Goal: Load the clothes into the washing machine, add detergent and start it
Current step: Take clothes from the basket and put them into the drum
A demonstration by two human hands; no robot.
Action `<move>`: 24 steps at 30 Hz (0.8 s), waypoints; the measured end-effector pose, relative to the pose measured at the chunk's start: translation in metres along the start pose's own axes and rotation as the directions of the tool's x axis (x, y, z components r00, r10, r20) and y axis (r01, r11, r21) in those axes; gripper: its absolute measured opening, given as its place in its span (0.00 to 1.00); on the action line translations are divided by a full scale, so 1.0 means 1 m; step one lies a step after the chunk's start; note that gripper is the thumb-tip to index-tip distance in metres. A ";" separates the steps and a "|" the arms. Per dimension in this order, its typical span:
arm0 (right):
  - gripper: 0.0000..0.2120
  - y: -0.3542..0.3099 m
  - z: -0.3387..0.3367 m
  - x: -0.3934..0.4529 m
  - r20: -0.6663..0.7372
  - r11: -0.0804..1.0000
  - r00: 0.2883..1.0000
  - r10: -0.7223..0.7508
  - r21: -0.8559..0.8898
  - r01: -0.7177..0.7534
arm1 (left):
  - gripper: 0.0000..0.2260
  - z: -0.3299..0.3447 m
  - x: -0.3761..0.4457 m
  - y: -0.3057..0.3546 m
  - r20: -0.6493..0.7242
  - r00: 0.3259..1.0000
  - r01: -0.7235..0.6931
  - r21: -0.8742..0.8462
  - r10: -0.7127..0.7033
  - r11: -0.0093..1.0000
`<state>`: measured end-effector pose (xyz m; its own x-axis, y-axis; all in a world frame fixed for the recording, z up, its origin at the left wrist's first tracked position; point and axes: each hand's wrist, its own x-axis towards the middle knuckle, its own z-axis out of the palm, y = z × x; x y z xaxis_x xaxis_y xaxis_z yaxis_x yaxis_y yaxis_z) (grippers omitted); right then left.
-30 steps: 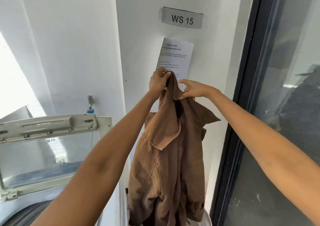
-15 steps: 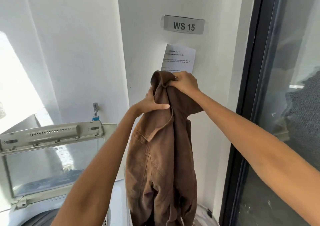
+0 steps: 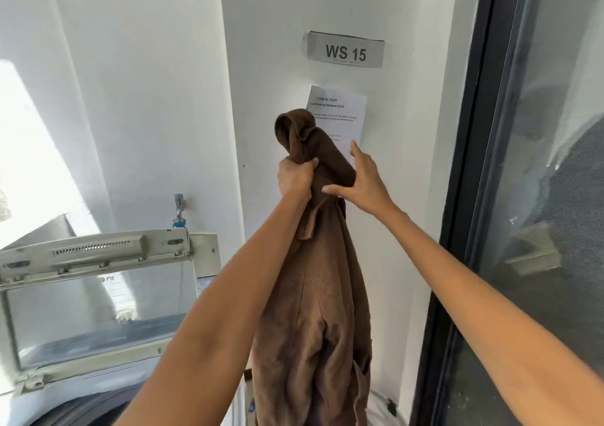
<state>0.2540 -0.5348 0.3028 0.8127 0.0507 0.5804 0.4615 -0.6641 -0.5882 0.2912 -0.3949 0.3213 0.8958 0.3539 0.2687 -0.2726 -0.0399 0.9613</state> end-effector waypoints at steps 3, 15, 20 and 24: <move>0.53 0.047 0.027 -0.050 0.262 0.964 0.957 0.128 0.194 -0.182 | 0.12 0.011 0.004 0.007 0.004 0.998 0.060 -0.120 -0.059 0.991; 0.22 0.051 0.086 -0.050 0.103 0.941 0.936 0.336 0.008 -0.338 | 0.18 -0.032 0.011 0.002 -0.015 0.964 0.241 -0.386 -0.267 0.891; 0.19 0.022 0.090 -0.034 0.081 0.950 0.947 0.312 -0.030 -0.311 | 0.32 -0.087 0.015 0.007 0.029 0.963 0.261 -0.359 -0.269 0.896; 0.21 0.009 0.071 -0.013 -0.001 0.943 0.944 0.329 -0.039 -0.329 | 0.43 -0.135 0.010 -0.010 0.138 0.906 0.396 0.051 -0.399 0.917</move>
<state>0.2733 -0.4885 0.2502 0.9192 -0.1713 0.3546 0.1540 -0.6722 -0.7241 0.2557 -0.2645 0.3064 0.9693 0.2075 -0.1320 0.1229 0.0565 0.9908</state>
